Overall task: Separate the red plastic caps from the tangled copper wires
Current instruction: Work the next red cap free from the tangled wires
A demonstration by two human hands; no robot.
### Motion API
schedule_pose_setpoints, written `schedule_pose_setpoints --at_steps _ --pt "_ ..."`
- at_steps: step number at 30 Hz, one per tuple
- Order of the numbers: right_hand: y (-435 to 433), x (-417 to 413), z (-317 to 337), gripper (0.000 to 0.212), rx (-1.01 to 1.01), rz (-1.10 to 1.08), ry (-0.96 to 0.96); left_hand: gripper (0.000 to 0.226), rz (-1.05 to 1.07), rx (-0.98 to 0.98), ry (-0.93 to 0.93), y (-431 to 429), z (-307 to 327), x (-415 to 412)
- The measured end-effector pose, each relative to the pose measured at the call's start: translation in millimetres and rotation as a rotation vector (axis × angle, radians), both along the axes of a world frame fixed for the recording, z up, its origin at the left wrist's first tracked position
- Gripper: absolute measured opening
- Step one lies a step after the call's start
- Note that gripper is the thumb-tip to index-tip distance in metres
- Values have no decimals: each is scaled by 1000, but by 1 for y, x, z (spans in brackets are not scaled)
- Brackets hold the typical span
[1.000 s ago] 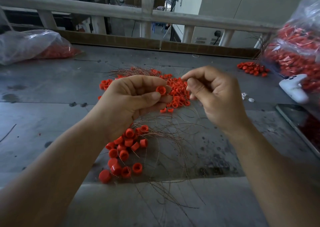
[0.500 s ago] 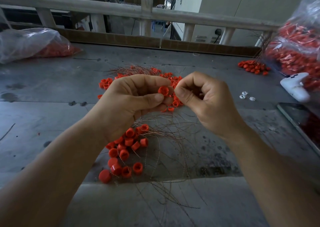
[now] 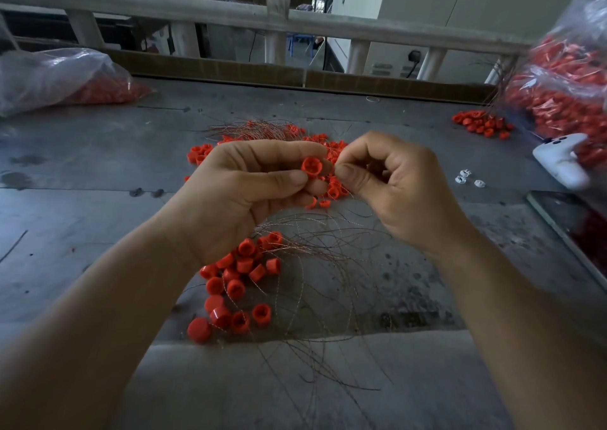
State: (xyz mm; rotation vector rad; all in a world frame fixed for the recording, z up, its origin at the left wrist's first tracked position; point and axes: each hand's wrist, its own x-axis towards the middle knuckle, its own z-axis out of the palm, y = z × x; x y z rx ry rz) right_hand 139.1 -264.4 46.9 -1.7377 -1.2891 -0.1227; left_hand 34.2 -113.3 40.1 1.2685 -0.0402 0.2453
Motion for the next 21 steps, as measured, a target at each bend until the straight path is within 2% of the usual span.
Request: schedule_pose_setpoints --at_steps 11,16,21 --pt "-1 -1 1 18 5 -8 46 31 19 18 -7 -3 0 -1" --pt "-1 -1 1 9 -5 11 183 29 49 5 -56 -2 -1 0" --pt "2 -4 -3 9 -54 50 220 26 8 -4 -106 -6 -4 0"
